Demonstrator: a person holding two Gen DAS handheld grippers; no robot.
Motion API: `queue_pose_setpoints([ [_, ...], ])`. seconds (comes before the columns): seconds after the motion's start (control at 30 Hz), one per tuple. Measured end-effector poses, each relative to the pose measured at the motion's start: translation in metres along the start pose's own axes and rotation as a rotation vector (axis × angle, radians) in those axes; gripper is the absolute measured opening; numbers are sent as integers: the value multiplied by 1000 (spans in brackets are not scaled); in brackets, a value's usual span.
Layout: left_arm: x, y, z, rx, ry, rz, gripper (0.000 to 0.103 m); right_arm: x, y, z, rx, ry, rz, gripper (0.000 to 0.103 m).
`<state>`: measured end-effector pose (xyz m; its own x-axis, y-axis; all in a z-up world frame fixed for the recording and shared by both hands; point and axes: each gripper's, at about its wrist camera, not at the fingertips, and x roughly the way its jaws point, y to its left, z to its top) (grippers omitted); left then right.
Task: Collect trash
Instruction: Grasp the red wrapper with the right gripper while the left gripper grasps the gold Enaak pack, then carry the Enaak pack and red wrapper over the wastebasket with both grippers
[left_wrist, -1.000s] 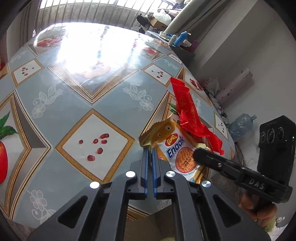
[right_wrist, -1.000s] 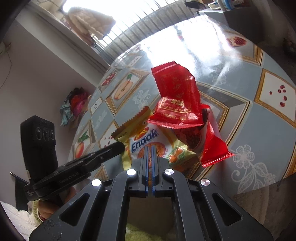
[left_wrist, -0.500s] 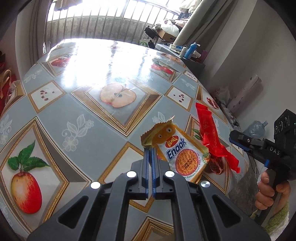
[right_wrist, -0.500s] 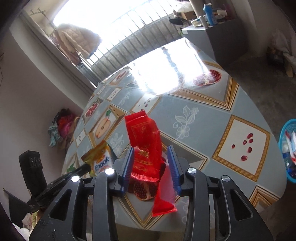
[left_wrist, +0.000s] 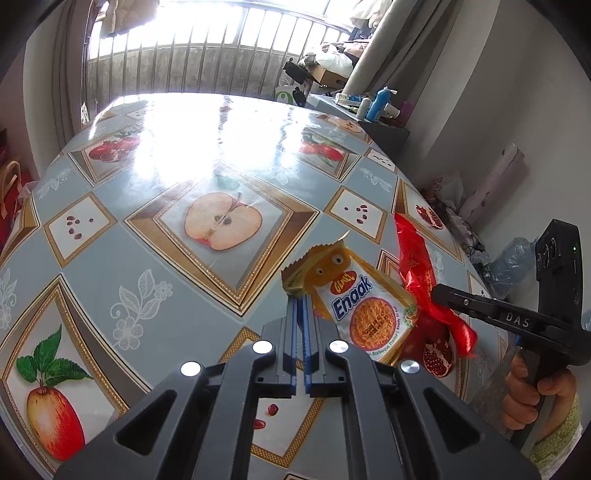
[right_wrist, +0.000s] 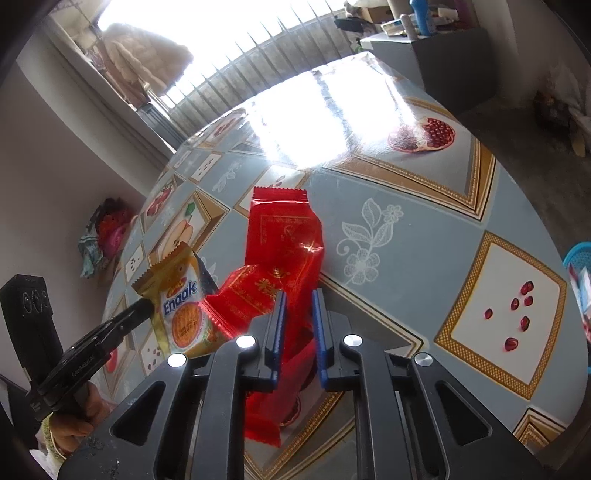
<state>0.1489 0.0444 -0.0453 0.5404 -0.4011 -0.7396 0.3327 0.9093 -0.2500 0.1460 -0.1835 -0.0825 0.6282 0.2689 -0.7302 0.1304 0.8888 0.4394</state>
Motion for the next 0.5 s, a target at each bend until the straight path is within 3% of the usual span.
queue_pose_setpoints([
  [0.5,-13,-13,5,54,-50,18,2,-23,-10,6,35,-78,3,1],
])
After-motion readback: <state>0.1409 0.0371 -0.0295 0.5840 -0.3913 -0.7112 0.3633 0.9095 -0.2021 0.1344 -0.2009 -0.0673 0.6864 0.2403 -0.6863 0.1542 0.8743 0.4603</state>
